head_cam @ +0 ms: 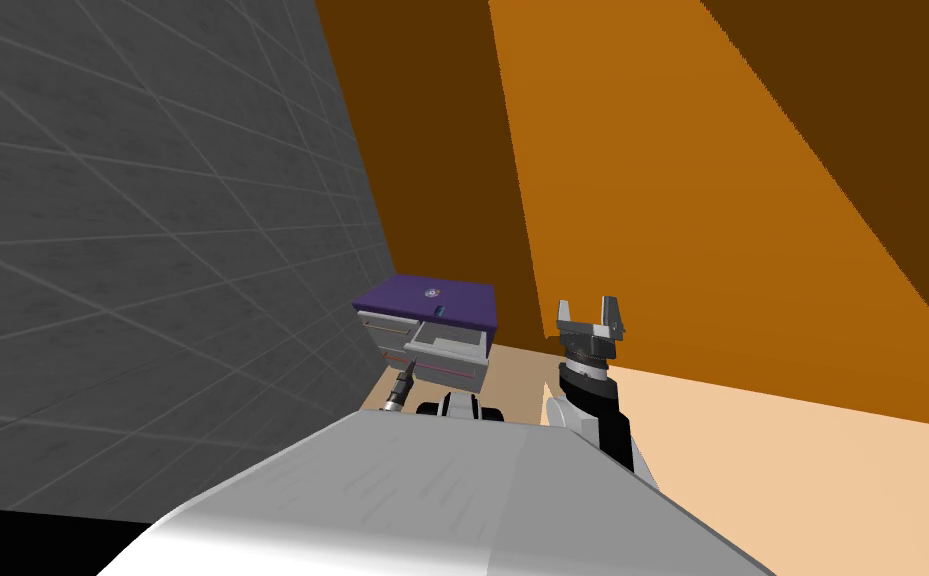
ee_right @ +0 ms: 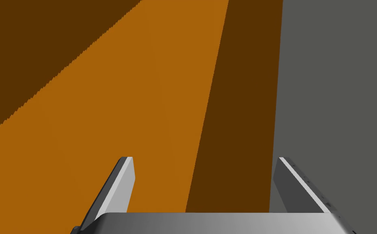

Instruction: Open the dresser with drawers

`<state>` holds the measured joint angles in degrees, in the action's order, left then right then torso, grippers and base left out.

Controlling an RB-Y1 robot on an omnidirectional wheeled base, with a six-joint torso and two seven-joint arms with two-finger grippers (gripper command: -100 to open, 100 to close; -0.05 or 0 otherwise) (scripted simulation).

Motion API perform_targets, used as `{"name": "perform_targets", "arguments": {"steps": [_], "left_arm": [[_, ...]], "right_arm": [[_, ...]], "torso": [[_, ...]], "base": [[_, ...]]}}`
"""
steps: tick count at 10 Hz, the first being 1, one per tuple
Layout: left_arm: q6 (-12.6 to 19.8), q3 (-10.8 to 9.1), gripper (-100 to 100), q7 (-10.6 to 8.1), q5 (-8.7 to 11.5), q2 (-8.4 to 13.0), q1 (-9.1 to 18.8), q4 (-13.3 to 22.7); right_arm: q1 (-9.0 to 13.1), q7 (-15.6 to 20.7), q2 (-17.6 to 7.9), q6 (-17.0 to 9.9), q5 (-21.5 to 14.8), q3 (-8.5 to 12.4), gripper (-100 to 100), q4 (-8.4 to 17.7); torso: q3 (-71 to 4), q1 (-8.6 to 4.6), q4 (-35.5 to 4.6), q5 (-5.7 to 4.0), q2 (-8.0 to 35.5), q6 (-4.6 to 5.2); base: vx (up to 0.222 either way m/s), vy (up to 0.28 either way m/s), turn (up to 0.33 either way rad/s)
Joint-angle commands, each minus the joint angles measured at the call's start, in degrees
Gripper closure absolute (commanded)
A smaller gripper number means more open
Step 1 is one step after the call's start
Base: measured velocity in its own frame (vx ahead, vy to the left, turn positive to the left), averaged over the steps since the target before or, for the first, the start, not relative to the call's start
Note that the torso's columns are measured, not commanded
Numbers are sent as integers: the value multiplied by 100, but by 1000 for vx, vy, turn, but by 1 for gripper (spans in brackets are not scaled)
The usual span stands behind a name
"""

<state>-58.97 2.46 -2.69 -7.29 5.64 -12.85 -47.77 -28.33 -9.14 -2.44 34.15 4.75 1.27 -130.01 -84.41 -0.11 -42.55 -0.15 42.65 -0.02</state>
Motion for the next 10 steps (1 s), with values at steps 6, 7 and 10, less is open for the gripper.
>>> {"name": "perform_targets", "arguments": {"steps": [6,7,10], "left_arm": [[1086,-41,-100,-374,104,338,378,-758],[1244,-48,-100,-437,121,395,441,-884],[1644,-61,-100,-561,156,508,567,-1137]], "right_arm": [[-2,0,0,0,0,0,0,0],[-1,0,0,0,0,0,0,0],[-2,0,0,0,0,0,0,0]], "torso": [[-19,16,28,17,-41,2],[-14,15,26,16,-33,2],[-15,7,15,8,-31,1]], "base": [[-68,-30,-11],[-102,-36,-13],[-78,-29,-11]]}}
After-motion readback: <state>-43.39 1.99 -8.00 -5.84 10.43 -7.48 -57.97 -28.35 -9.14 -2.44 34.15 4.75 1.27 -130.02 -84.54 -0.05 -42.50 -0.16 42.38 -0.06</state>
